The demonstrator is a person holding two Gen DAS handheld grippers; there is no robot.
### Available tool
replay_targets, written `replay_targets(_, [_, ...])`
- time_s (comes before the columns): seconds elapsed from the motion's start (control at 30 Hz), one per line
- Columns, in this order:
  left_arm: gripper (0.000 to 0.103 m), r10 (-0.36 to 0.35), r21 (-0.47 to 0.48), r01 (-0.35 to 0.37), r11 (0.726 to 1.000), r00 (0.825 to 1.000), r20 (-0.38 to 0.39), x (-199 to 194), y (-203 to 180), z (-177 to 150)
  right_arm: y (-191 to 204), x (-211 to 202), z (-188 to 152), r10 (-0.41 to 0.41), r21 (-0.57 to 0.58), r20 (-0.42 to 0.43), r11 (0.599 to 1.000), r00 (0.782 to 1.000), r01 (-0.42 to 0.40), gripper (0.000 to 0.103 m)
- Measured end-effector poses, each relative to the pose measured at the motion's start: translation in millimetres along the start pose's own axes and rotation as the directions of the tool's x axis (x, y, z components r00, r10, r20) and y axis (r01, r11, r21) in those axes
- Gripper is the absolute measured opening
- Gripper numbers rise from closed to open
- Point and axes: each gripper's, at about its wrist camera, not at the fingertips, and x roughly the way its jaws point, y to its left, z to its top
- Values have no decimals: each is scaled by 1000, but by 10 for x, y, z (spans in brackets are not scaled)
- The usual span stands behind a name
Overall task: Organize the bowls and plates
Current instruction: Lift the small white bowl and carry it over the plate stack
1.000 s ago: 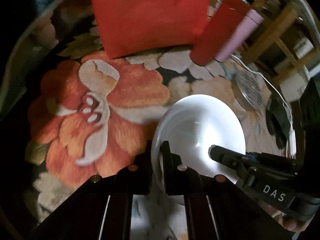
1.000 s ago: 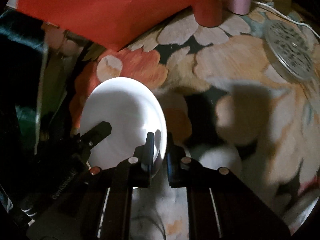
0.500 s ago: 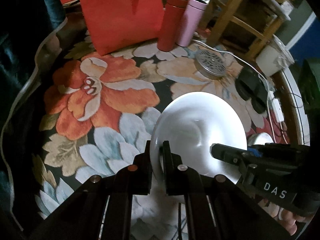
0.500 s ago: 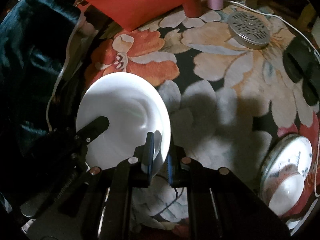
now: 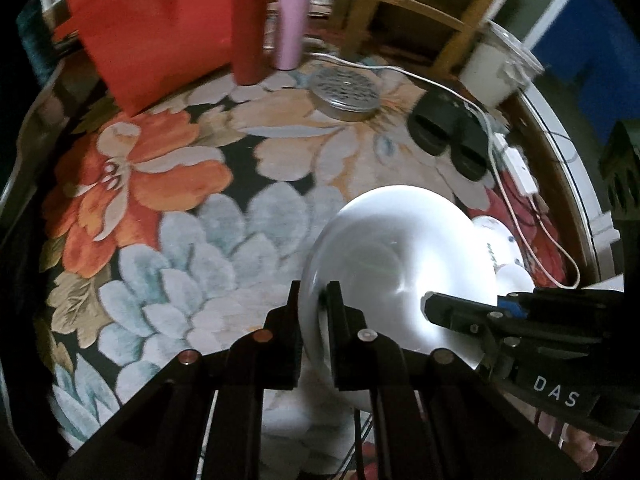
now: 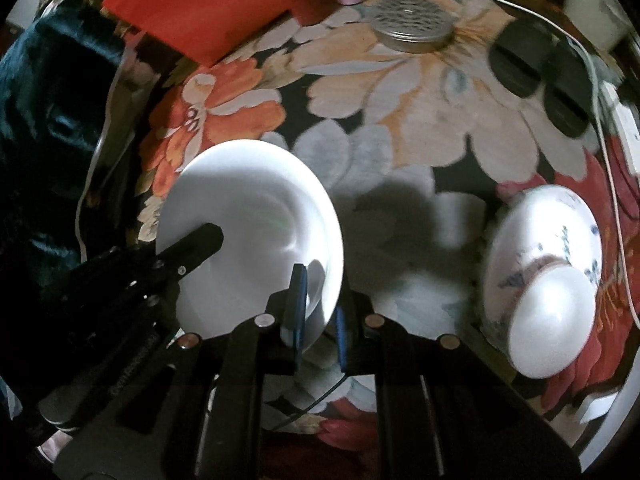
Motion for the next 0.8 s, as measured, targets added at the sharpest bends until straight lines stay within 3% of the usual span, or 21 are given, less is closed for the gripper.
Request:
replay_targets(0.43, [9,-83,98,84,992,996,-6,134,-831,114,-730,-382,-243,-51,120,55,992,997,44,14])
replay_targets(0.8, [9,-123,155,128,980,992,-42,317,-1298,96,-1163,-486,-387,-76,197,57,978,995,64,14])
